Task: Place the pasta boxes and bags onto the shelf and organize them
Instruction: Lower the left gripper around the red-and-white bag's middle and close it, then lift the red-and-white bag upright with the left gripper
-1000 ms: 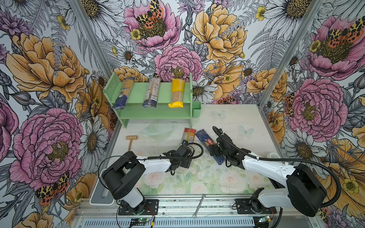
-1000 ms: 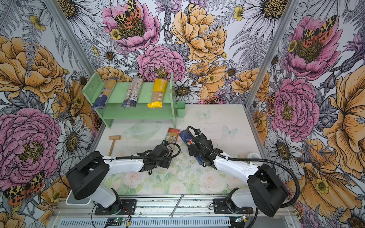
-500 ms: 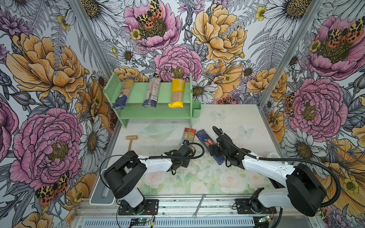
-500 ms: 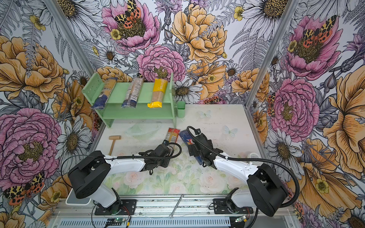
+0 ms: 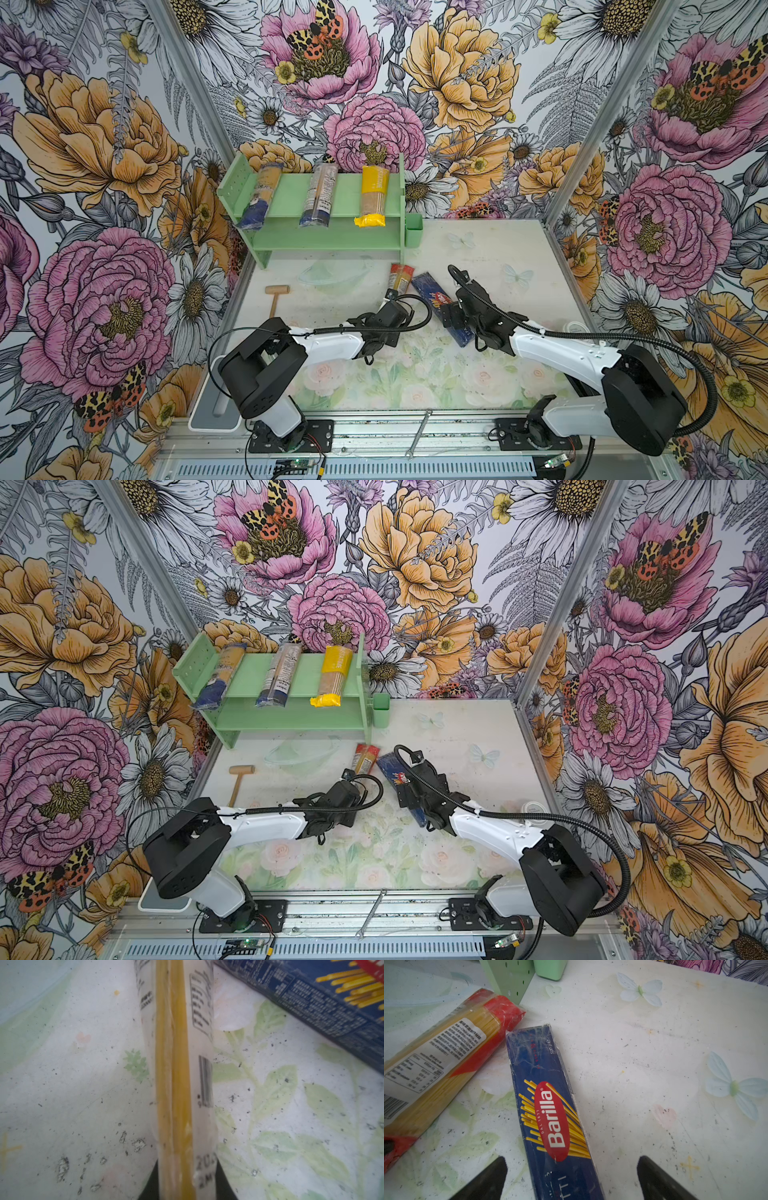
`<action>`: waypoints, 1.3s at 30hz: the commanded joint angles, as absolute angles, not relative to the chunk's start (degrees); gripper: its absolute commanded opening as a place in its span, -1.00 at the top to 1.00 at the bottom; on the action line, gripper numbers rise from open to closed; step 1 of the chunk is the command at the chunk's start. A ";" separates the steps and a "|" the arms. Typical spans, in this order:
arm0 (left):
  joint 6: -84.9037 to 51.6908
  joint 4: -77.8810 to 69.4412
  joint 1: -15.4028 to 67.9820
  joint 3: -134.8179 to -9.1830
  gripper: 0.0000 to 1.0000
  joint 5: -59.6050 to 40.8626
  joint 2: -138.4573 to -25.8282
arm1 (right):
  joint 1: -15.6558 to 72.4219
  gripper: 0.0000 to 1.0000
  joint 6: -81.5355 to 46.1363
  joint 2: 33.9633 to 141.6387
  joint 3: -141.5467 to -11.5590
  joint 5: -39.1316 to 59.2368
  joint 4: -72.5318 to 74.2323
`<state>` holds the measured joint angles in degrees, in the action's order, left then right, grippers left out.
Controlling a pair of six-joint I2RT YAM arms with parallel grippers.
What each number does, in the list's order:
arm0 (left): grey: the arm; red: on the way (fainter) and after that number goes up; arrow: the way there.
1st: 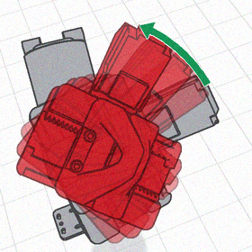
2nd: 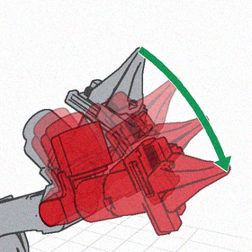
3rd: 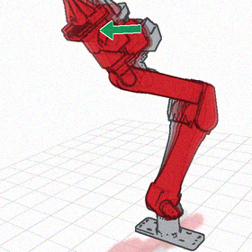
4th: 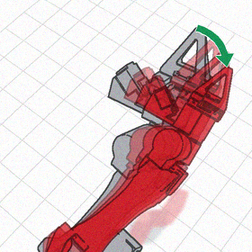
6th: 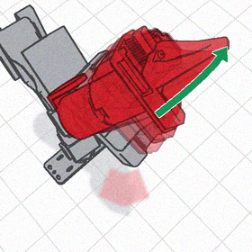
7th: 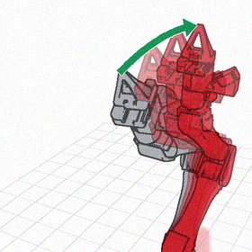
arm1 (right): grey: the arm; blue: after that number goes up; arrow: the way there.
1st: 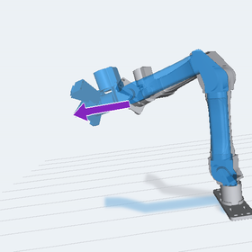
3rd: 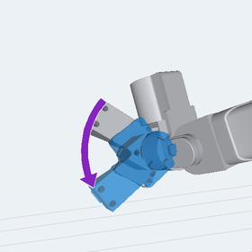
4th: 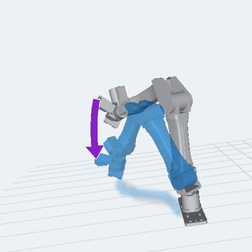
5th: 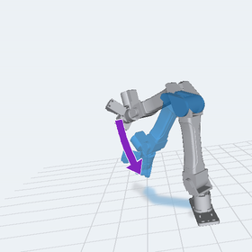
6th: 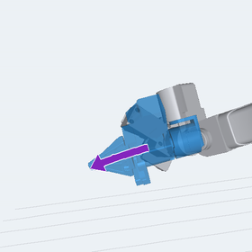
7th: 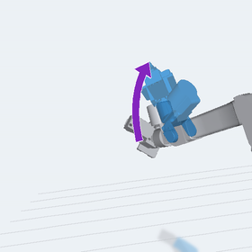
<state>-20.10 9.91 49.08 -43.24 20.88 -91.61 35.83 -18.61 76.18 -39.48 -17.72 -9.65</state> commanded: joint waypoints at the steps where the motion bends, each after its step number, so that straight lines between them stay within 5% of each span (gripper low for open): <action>1: -20.48 12.19 48.96 -41.75 1.00 21.17 -93.44 | 35.35 -0.99 -18.90 74.80 -39.64 -18.13 -9.27; 27: -25.76 14.84 46.86 -31.67 1.00 18.24 -73.15 | 35.09 -0.99 -18.59 75.32 -39.68 -18.12 -9.29; 39: -28.39 17.92 34.27 -25.24 1.00 7.29 -53.41 | 35.05 -0.99 -17.93 77.75 -41.61 -17.05 -9.22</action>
